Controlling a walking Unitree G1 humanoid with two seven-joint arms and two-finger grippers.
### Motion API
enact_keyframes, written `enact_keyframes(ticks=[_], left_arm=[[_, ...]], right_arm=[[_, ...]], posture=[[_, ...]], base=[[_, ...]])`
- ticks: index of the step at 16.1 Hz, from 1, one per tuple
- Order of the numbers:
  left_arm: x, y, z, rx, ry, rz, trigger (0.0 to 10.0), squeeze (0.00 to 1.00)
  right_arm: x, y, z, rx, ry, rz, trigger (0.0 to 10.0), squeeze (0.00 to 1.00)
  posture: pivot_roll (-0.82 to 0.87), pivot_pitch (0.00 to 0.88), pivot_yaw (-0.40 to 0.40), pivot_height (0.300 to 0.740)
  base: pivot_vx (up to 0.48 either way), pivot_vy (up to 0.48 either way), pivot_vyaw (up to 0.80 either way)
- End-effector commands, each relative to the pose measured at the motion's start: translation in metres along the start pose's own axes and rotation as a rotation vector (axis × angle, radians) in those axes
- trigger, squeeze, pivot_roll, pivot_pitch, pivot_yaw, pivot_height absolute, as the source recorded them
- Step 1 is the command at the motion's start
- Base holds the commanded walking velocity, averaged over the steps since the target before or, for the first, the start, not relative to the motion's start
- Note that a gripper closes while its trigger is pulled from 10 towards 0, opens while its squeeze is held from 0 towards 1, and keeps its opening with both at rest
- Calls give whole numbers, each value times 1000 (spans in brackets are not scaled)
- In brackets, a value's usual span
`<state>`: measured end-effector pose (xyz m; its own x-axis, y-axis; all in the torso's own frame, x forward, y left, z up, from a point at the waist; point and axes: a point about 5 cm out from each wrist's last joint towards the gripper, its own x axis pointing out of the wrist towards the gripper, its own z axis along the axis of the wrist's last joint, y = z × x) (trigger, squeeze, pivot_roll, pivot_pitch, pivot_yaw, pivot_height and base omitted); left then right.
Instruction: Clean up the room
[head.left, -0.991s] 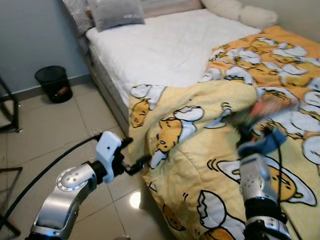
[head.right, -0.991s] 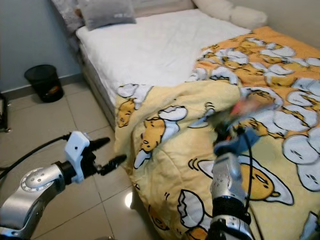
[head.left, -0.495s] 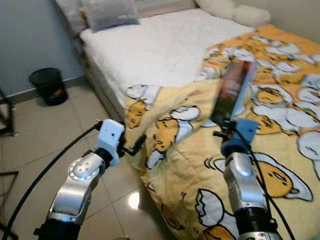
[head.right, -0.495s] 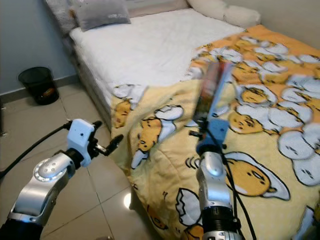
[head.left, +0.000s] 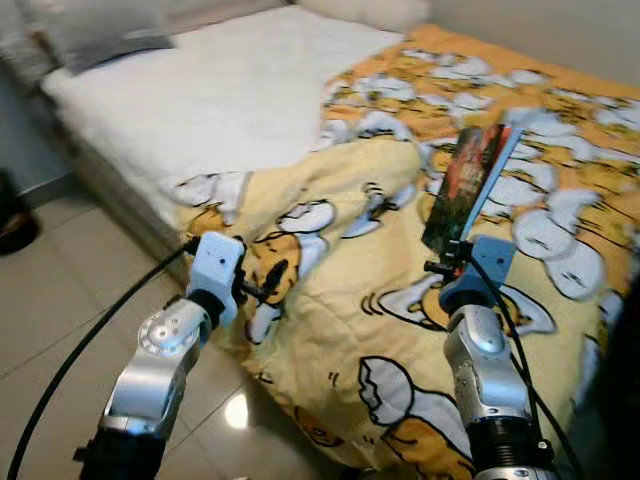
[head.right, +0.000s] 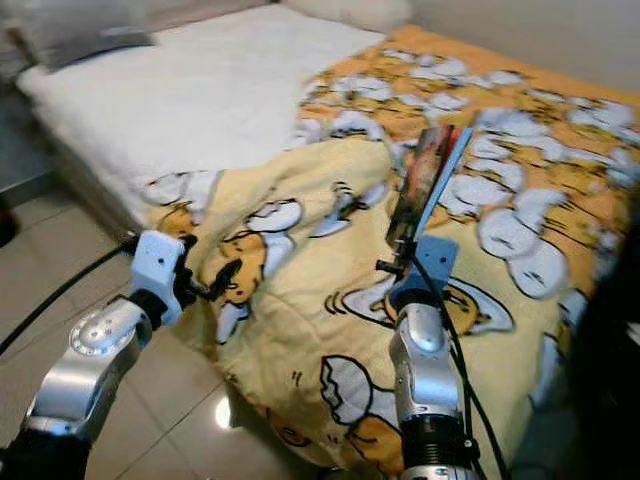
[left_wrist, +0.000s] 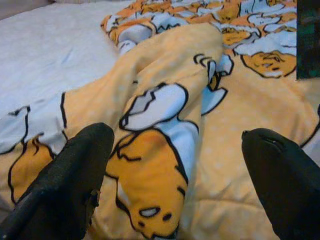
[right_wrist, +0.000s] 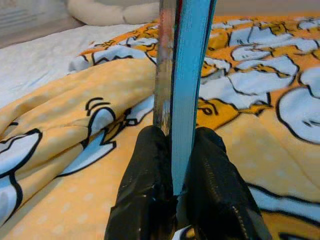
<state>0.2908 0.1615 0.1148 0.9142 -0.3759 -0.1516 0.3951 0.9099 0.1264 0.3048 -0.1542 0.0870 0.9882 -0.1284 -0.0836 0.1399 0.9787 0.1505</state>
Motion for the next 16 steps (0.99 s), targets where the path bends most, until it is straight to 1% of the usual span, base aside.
enact_keyframes(ticks=[1,3,4,5,8,10,16], left_arm=[[1,6,1,-5,-4,39,10000,369],[3,8,2,-15,-9,53,10000,369],[4,9,2,-18,-10,58,10000,369],[5,10,3,-16,-12,64,10000,373],[7,11,3,-11,-8,72,10000,373],[7,12,1,1,8,80,10000,373],[7,12,0,9,10,80,10000,380]], right_arm=[[4,10,14,1,-38,46,10000,0],[5,9,11,2,-18,42,10000,0],[5,8,10,14,-10,34,10000,0],[7,7,10,27,4,31,10000,0],[8,6,7,22,32,29,10000,0],[8,7,5,15,53,27,10000,0],[8,7,3,36,76,27,10000,0]], posture=[[10,0,4,740],[10,0,-2,740],[11,0,-5,740],[13,0,-8,740],[15,0,-10,740],[15,0,-10,740],[14,0,-8,740]], base=[[0,0,-800],[0,0,-441],[0,0,0],[0,304,0],[0,326,0],[0,324,-641],[0,323,-800]])
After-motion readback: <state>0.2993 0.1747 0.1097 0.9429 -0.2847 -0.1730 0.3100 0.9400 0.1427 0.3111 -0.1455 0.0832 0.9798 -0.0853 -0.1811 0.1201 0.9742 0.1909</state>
